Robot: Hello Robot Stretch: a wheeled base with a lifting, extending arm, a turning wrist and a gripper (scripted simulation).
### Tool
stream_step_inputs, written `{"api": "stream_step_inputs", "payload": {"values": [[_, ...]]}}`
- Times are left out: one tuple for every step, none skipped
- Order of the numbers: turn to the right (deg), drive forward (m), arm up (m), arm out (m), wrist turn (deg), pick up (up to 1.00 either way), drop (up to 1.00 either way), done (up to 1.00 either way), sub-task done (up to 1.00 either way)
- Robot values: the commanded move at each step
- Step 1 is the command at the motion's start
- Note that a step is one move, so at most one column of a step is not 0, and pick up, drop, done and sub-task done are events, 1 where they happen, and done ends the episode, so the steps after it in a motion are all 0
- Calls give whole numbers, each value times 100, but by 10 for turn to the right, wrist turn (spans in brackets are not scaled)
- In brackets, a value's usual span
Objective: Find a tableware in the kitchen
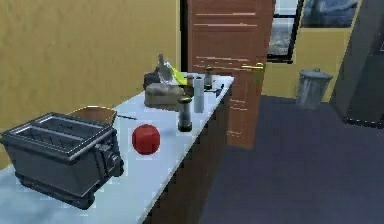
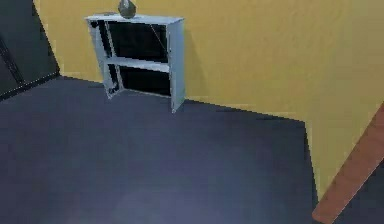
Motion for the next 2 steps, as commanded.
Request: {"api": "stream_step_inputs", "payload": {"values": [[-270,0,0,0,0,0,0,0,0],[0,95,0,0,0,0,0,0,0]]}}
